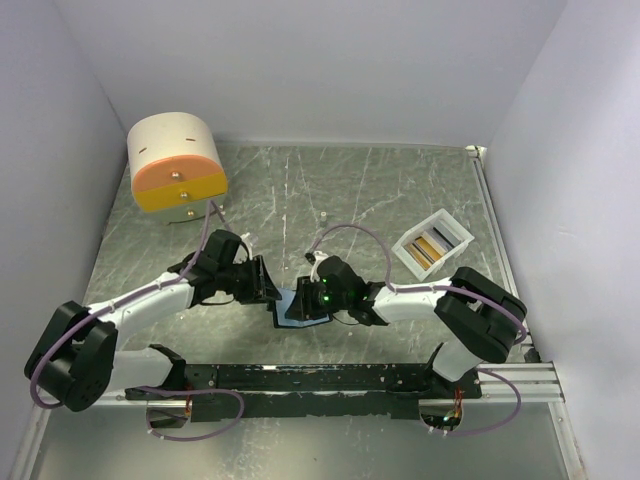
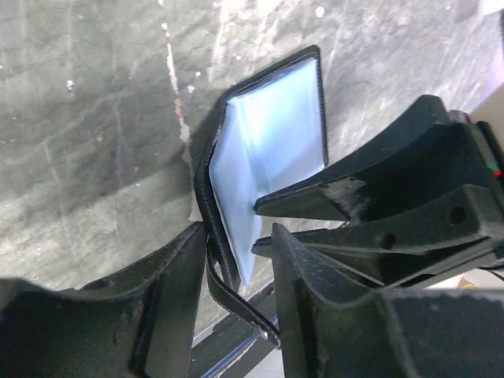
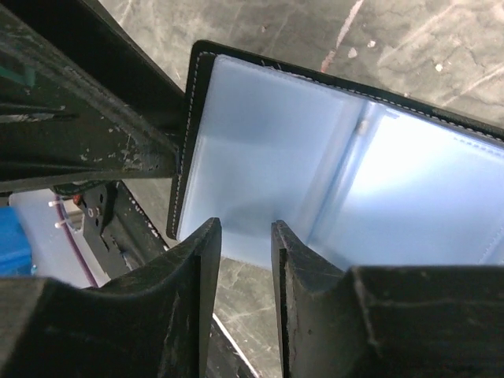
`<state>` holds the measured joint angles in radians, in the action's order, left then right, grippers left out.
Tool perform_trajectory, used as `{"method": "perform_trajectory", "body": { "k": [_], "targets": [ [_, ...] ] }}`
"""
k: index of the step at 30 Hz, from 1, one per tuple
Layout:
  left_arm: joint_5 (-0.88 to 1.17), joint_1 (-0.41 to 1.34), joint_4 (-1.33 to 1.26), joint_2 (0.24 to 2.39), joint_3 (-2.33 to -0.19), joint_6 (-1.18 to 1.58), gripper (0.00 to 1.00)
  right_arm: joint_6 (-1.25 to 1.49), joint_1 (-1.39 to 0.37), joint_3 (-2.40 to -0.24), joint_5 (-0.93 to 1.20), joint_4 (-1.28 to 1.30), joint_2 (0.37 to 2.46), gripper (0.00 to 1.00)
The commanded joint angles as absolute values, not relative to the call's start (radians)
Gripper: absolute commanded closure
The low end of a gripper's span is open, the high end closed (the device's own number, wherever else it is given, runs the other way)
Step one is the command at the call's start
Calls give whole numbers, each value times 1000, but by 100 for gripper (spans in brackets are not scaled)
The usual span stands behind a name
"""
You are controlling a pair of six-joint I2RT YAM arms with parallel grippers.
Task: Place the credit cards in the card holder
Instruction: Open the card holder at the center of the board.
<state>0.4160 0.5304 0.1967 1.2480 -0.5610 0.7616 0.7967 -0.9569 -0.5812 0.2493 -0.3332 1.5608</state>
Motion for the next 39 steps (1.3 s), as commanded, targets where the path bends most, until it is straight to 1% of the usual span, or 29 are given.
{"method": "perform_trajectory", "body": {
  "k": [1, 7, 12, 16, 18, 21, 24, 27, 32, 39],
  "targets": [
    [462, 524, 152, 1199, -561, 771, 49, 802, -956, -574, 262, -394, 1552, 68],
    [414, 525, 173, 1235, -574, 738, 47, 790, -956, -595, 255, -372, 1561, 68],
    [425, 524, 131, 1266, -558, 743, 51, 779, -956, -609, 254, -351, 1565, 68],
    [408, 524, 119, 1274, -550, 747, 55, 763, -957, -619, 238, -317, 1560, 68],
    [407, 524, 124, 1294, -560, 741, 59, 760, -957, -613, 230, -316, 1552, 68],
    [418, 525, 114, 1318, -570, 736, 68, 749, -956, -611, 217, -294, 1542, 68],
    [410, 524, 119, 1322, -574, 738, 80, 738, -956, -616, 200, -257, 1531, 68],
    [411, 523, 128, 1316, -574, 730, 86, 736, -956, -625, 167, -205, 1507, 68],
    [394, 524, 163, 1305, -575, 716, 93, 721, -956, -655, 105, -126, 1475, 68],
    [397, 524, 170, 1269, -564, 714, 93, 686, -954, -694, 51, -51, 1518, 68]
  ]
}}
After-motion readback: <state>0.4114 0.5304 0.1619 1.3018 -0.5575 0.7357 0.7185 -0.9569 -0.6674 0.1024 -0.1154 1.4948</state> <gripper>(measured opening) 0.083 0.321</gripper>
